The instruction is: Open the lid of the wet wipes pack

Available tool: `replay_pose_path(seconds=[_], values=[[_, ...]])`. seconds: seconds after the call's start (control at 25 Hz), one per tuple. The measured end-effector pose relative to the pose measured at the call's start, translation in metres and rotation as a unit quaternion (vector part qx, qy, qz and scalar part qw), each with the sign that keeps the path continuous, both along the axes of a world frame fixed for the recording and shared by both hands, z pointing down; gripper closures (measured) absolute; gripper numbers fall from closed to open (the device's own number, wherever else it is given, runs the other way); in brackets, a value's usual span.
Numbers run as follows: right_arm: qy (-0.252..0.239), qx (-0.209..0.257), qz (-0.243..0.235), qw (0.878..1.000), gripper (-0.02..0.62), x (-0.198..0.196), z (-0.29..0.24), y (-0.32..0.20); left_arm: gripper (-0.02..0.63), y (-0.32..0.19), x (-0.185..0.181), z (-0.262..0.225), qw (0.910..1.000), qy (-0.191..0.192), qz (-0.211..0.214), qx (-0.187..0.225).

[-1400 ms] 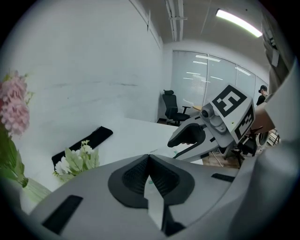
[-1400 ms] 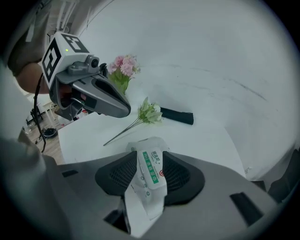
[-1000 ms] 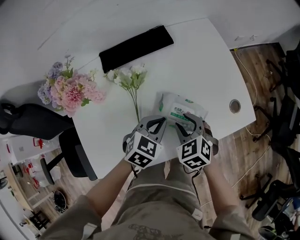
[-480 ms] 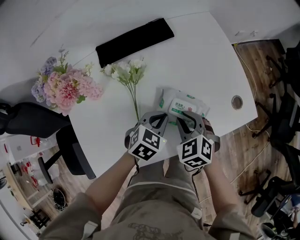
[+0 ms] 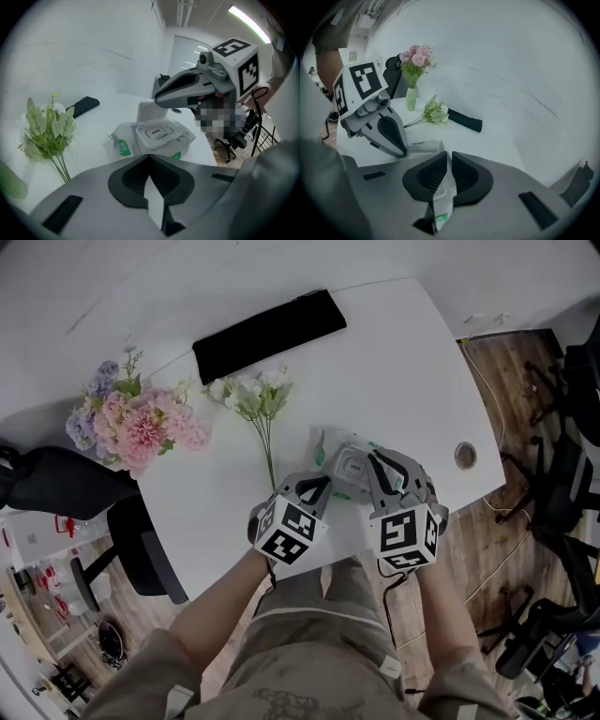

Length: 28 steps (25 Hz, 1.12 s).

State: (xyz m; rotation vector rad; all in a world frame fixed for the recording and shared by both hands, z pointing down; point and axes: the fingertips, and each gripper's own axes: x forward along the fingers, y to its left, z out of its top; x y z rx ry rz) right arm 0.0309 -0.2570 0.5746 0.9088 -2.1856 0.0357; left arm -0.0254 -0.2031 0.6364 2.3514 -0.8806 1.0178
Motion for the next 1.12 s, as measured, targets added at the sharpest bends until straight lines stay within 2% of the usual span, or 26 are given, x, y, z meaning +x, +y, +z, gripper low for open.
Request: replay_pose_path(seconds=[0.28,0.52,0.68,0.72,0.92,1.0,1.12], values=[[-0.021,-0.022,0.021,0.999,0.534,0.009,0.011,-0.032,0.589,0.001,0.001,-0.001,1.0000,0.003,-0.005,0.005],[-0.042,-0.060,0.033,0.997,0.514,0.013,0.026,-0.051,0.589,0.000,0.001,-0.001,0.9999,0.001,-0.004,0.012],[-0.014,-0.076,0.048,0.996,0.489,0.022,0.055,-0.055,0.589,0.000,0.001,0.000,0.9999,-0.002,-0.006,0.013],[-0.016,-0.078,0.053,0.995,0.500,0.024,0.059,-0.055,0.589,0.000,0.001,0.000,0.9999,-0.003,-0.006,0.013],[-0.066,-0.106,0.085,0.988,0.518,0.030,0.062,-0.057,0.589,-0.001,-0.001,0.001,0.9999,-0.004,-0.012,0.007],[-0.080,-0.111,0.091,0.986,0.519,0.033,0.056,-0.058,0.589,-0.002,-0.002,0.000,0.9997,0.006,-0.021,0.004],[-0.104,-0.108,0.093,0.984,0.538,0.037,0.038,-0.056,0.589,-0.006,-0.004,-0.013,0.9974,0.047,-0.054,0.012]])
